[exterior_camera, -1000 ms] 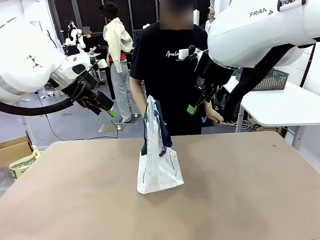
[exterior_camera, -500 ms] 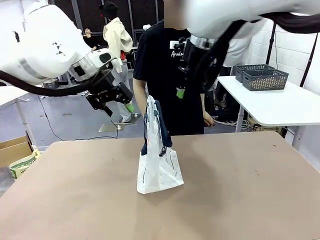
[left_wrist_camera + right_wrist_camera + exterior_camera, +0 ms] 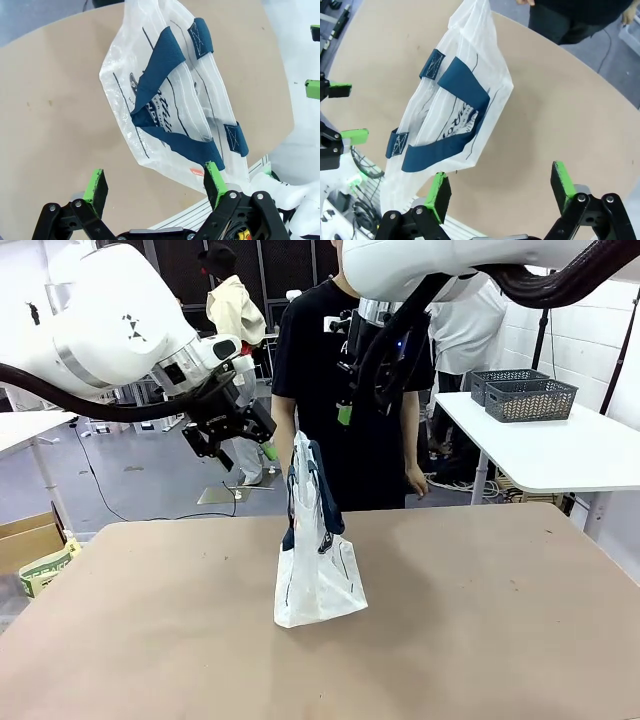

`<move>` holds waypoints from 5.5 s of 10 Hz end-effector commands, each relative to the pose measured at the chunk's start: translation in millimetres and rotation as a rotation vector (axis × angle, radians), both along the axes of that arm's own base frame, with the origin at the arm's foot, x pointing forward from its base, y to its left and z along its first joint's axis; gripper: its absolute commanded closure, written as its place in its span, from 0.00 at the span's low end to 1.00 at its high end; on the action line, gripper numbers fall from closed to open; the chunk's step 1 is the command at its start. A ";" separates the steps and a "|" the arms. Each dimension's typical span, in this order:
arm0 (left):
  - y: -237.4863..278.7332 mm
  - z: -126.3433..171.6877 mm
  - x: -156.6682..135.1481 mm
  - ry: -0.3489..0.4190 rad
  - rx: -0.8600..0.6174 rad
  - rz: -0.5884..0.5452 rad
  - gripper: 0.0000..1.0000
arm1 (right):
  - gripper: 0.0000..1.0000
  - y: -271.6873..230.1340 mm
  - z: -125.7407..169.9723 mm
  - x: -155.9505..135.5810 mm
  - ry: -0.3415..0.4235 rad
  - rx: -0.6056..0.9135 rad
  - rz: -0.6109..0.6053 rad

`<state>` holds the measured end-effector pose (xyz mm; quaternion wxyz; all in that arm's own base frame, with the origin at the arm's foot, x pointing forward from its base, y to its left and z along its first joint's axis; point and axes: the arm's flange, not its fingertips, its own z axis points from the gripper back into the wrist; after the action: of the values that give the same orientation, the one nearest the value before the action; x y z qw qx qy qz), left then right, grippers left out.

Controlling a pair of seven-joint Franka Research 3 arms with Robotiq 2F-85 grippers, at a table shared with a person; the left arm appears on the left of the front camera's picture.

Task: Transfer purchased items from the store into the shopping bag.
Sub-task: Open the Reusable shopping bag in the center of the table.

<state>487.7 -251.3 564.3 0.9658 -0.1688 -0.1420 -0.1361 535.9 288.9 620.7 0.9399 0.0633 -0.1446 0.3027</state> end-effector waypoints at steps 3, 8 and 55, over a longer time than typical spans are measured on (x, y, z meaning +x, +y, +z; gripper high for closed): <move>-7.6 -2.4 7.0 0.038 -0.025 0.038 0.00 | 0.00 5.4 -3.4 14.2 0.038 0.007 -0.014; -39.8 -9.0 15.1 0.124 -0.049 0.065 0.00 | 0.00 30.6 -29.4 61.3 0.160 0.045 -0.081; 85.7 -87.8 -8.0 -0.138 0.375 -0.291 1.00 | 1.00 -48.2 -96.2 25.1 0.015 -0.289 0.575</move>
<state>485.4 -180.1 476.5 0.9533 -0.0307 -0.1337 -0.2691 570.0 260.6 526.0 0.8336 0.0088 -0.0700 0.5478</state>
